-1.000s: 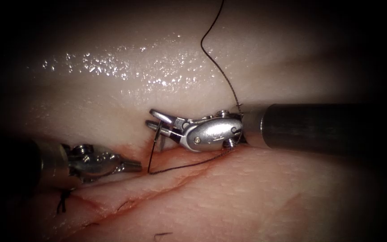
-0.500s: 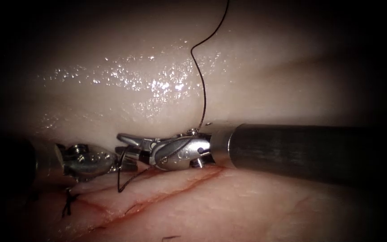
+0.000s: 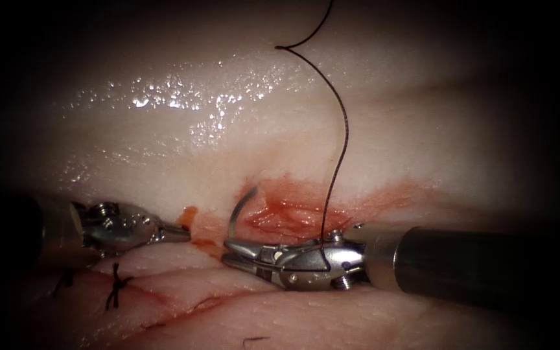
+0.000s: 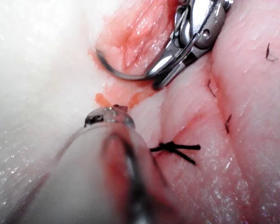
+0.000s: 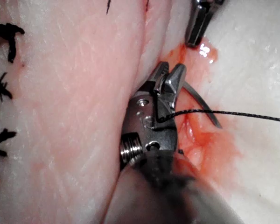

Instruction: Wound Closure

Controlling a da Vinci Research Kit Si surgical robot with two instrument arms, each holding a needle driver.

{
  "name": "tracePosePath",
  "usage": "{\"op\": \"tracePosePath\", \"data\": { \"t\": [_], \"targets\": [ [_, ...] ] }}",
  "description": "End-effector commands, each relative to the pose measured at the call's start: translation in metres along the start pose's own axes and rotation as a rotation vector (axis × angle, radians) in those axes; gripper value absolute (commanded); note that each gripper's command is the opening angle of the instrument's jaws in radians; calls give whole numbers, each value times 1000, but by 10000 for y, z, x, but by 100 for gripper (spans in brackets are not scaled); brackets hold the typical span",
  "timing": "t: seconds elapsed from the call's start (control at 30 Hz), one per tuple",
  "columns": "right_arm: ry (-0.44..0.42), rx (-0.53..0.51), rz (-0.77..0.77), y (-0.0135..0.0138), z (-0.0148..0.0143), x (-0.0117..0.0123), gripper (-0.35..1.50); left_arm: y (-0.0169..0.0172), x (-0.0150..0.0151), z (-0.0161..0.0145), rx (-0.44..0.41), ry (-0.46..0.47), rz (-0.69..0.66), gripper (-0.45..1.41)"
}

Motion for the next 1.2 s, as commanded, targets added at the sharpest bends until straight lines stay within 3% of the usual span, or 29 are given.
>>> {"op": "tracePosePath", "data": {
  "t": [0.03, 0.23, 0.4, 0.43, 0.53, 0.6, 0.8, 0.97, 1.07, 1.2],
  "targets": [
    [6, -3, 1, 2, 4, 0, -35, 0, 0, 9, -1, 1, 0, -45],
    [-40, -55, 18, 9, -14, 6, -35, 1, 0, 10, 0, 1, -1, -45],
    [-6, -100, 54, 20, -18, 11, -35, 2, 0, 10, 2, -2, -1, -45],
    [-2, -110, 89, 23, -18, 13, -16, 2, 0, 11, 2, -2, -2, -45],
    [24, -146, 159, 33, -18, 20, 69, 3, 0, 11, 4, -1, -2, -45],
    [30, -168, 201, 41, -19, 26, 106, 4, -1, 11, 5, -1, -2, -45],
    [58, -218, 349, 64, -30, 44, 135, 5, -1, 12, 6, -1, -4, -45],
    [68, -233, 380, 77, -36, 58, 143, 7, 0, 13, 9, -1, -5, -45],
    [67, -181, 343, 85, -31, 62, 128, 7, 0, 14, 10, -1, -6, -45],
    [29, -20, 270, 101, -13, 64, 101, 7, 0, 14, 10, -1, -6, -45]
  ]
}}
